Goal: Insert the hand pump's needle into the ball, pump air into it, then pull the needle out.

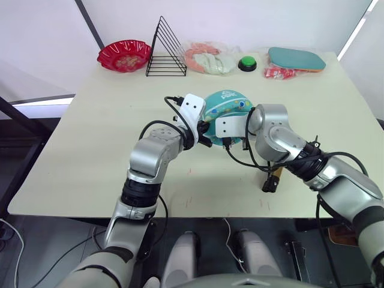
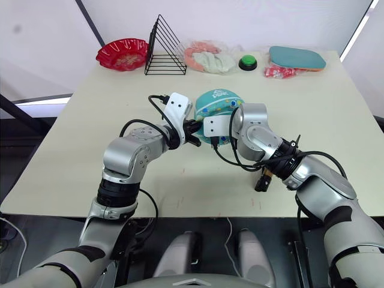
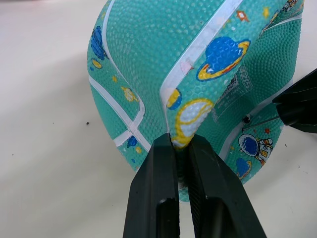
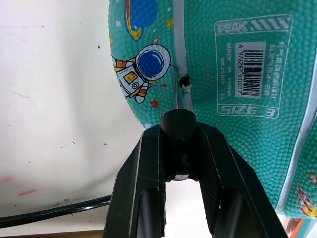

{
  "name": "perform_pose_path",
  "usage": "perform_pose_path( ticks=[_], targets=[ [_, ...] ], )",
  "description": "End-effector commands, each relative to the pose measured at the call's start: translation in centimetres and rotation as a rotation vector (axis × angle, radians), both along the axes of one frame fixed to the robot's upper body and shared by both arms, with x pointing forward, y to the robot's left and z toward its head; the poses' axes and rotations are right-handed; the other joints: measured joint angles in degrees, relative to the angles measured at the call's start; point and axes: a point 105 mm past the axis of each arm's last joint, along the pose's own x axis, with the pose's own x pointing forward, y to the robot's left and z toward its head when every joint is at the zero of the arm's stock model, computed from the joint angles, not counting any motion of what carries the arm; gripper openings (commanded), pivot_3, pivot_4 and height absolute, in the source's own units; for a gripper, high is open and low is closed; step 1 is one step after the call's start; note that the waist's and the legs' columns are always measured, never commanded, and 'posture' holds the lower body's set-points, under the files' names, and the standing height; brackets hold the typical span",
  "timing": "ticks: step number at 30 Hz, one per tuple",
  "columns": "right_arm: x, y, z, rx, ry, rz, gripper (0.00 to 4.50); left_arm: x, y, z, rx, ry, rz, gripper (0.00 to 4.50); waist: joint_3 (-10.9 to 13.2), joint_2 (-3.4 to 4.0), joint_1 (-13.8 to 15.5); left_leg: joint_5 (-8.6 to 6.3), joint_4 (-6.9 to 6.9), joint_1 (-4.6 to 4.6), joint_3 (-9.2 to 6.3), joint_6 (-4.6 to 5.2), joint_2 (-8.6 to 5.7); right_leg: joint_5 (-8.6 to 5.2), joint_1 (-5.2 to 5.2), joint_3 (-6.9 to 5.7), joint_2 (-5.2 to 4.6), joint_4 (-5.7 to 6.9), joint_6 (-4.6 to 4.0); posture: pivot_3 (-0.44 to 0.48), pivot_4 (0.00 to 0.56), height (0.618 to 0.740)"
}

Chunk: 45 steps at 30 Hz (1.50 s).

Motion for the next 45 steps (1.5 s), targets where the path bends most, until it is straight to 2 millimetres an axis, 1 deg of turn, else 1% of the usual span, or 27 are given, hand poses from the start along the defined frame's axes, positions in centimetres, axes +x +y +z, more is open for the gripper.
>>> perform_pose_path(
  ticks=[1,6,12,16,30,45],
  targets=[
    [0.5,0.0,2.0,0.040,-0.053,-0.013,0.35,-0.3,0.0,0.6,-0.007,-0.025,-0.007,0.00,0.0,0.00,0.0,0.00,0.00,0.00,0.00,0.00,0.00,0.00,0.00,0.00,0.00,0.00,0.00,0.000,0.150,0.740],
    [0.2,0.1,2.4,0.065,-0.045,-0.005,0.35,-0.3,0.1,0.5,-0.006,-0.023,-0.005,0.00,0.0,0.00,0.0,0.00,0.00,-0.01,-0.02,-0.01,-0.01,0.00,0.00,-0.01,0.00,0.00,0.00,0.000,0.150,0.740],
    [0.2,-0.1,2.4,0.062,-0.046,-0.009,0.35,-0.3,0.1,0.5,-0.007,-0.022,-0.008,0.00,0.0,0.00,0.0,0.00,-0.01,-0.01,-0.04,-0.01,-0.02,0.00,0.00,-0.02,0.00,0.00,0.00,0.000,0.150,0.740],
    [0.3,-0.3,2.0,0.048,-0.040,-0.015,0.35,-0.3,0.0,0.5,-0.008,-0.023,-0.010,0.00,0.0,0.00,0.0,0.01,-0.01,-0.01,-0.05,-0.01,-0.03,0.00,0.00,-0.02,0.00,0.00,0.00,0.000,0.150,0.740],
    [0.8,-0.8,1.8,0.032,-0.048,-0.037,0.35,-0.3,0.1,0.5,-0.007,-0.021,-0.006,0.00,0.0,0.00,0.0,0.01,-0.01,-0.01,-0.06,-0.02,-0.03,0.00,0.01,-0.03,0.00,0.00,0.00,0.000,0.150,0.740],
    [0.6,-0.9,0.9,0.001,-0.034,-0.028,0.35,-0.4,0.0,0.5,-0.008,-0.022,-0.009,0.00,0.0,0.00,0.0,0.01,-0.01,-0.01,-0.07,-0.02,-0.04,0.00,0.01,-0.03,0.00,0.00,0.00,0.000,0.150,0.740]
  ],
)
